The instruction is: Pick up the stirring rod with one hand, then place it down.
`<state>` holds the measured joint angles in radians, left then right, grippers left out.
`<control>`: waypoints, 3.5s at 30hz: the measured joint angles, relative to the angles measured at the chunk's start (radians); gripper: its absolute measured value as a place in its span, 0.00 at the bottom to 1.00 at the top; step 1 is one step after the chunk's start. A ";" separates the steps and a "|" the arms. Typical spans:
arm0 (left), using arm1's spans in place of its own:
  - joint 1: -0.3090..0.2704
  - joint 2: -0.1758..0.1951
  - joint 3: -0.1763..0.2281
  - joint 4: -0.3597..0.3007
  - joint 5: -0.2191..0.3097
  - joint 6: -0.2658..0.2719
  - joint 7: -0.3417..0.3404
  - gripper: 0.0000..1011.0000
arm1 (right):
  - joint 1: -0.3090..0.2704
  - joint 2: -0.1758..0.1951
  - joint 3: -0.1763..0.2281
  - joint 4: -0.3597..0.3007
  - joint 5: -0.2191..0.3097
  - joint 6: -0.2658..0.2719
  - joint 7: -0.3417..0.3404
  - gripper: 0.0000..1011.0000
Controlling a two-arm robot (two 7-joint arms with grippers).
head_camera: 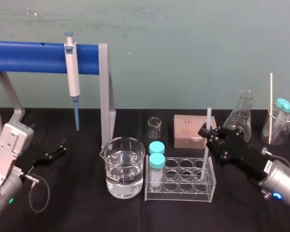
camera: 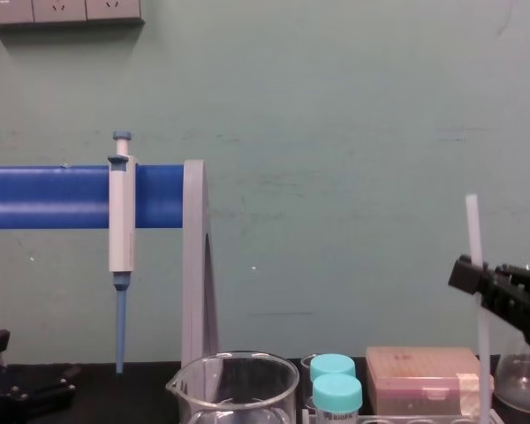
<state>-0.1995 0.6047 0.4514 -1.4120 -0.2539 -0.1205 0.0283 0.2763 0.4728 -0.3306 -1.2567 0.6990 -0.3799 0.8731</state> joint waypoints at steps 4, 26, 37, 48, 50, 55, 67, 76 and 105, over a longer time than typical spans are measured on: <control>0.000 0.000 0.000 0.000 0.000 0.000 0.000 0.99 | 0.006 -0.007 -0.005 0.025 -0.001 -0.015 0.015 0.07; 0.000 0.000 0.000 0.000 0.000 0.000 0.000 0.99 | 0.024 -0.028 -0.031 0.136 -0.041 -0.049 0.046 0.07; 0.000 0.000 0.000 0.000 0.000 0.000 0.000 0.99 | 0.026 -0.028 -0.034 0.141 -0.057 -0.055 0.042 0.07; 0.000 0.000 0.000 0.000 0.000 0.000 0.000 0.99 | 0.025 -0.028 -0.034 0.140 -0.055 -0.053 0.041 0.19; 0.000 0.000 0.000 0.000 0.000 0.000 0.000 0.99 | 0.025 -0.028 -0.034 0.140 -0.055 -0.053 0.041 0.24; 0.000 0.000 0.000 0.000 0.000 0.000 0.000 0.99 | 0.025 -0.028 -0.034 0.139 -0.054 -0.052 0.041 0.39; 0.000 0.000 0.000 0.000 0.000 0.000 0.000 0.99 | 0.025 -0.028 -0.033 0.139 -0.052 -0.050 0.041 0.79; 0.000 0.000 0.000 0.000 0.000 0.000 0.000 0.99 | 0.001 -0.025 0.010 0.074 -0.096 -0.041 -0.103 0.99; 0.000 0.000 0.000 0.000 0.000 0.000 0.000 0.99 | -0.102 -0.081 0.123 -0.022 -0.428 0.243 -0.734 0.99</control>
<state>-0.1995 0.6047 0.4514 -1.4119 -0.2539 -0.1206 0.0283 0.1744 0.3916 -0.2072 -1.2783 0.2706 -0.1370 0.1388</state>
